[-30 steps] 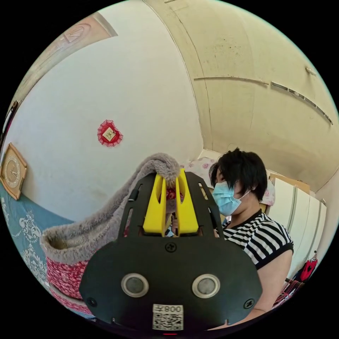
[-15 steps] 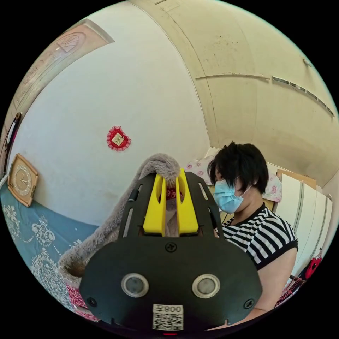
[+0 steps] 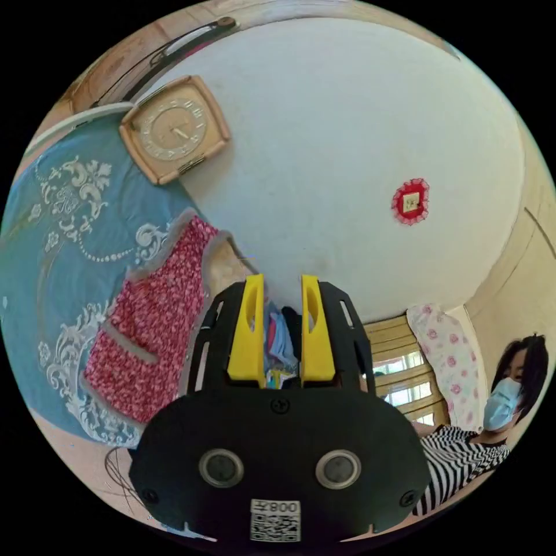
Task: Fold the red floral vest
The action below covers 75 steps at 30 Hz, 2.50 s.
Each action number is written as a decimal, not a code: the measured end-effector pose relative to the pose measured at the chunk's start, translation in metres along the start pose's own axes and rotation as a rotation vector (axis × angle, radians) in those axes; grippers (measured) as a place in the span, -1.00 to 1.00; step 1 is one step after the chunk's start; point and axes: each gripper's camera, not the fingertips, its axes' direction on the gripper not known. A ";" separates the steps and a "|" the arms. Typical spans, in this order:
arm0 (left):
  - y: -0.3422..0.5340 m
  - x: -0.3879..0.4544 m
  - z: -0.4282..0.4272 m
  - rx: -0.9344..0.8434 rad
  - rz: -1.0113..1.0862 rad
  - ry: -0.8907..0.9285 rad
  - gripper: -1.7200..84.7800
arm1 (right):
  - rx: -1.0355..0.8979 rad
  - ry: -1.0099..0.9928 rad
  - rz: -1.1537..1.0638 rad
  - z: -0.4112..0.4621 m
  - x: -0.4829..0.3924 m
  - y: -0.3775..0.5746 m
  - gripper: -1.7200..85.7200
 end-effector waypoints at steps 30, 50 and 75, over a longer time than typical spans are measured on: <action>0.052 -0.236 0.184 -0.875 -0.007 -0.756 -0.75 | -0.376 0.343 0.053 0.233 0.159 -0.073 -0.73; 0.045 -0.280 0.146 -1.036 0.219 -0.778 -0.88 | -0.449 0.288 0.309 0.252 0.241 -0.029 -0.83; -0.020 -0.278 -0.053 -0.714 0.066 -0.471 -0.89 | -0.362 0.011 0.091 0.393 0.167 -0.224 -0.78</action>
